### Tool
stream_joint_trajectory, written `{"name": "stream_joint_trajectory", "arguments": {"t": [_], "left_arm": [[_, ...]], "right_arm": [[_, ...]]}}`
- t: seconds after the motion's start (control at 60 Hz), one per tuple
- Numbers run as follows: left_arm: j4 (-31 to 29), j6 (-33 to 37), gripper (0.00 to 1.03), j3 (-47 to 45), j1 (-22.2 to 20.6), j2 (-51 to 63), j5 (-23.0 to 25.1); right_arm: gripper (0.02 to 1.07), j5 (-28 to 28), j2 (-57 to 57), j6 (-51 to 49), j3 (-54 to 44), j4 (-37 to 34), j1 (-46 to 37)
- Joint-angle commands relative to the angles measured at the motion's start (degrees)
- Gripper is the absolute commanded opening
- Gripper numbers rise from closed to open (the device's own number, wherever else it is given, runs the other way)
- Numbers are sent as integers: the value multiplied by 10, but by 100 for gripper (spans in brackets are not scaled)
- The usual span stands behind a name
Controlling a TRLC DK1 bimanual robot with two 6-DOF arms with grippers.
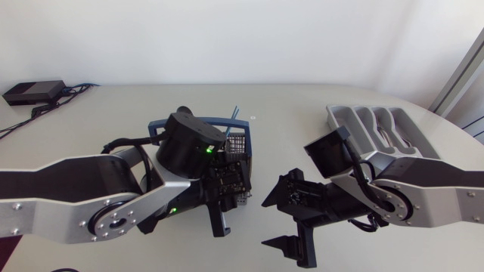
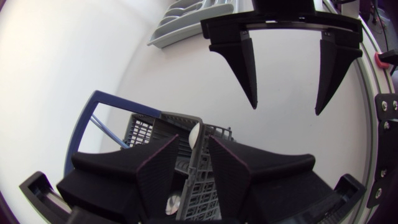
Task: Sort the cutlery from the basket into the organizer compartments.
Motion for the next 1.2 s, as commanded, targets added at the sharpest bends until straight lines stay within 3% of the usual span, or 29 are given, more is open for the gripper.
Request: {"name": "stream_joint_trajectory", "arguments": {"t": [0.0, 1.183], "left_arm": [[7, -4, 35, 14, -1, 10, -6], [46, 12, 35, 28, -5, 46, -40]], "right_arm": [[99, 1, 5, 9, -4, 4, 5], [99, 1, 2, 11, -24, 26, 8]]}}
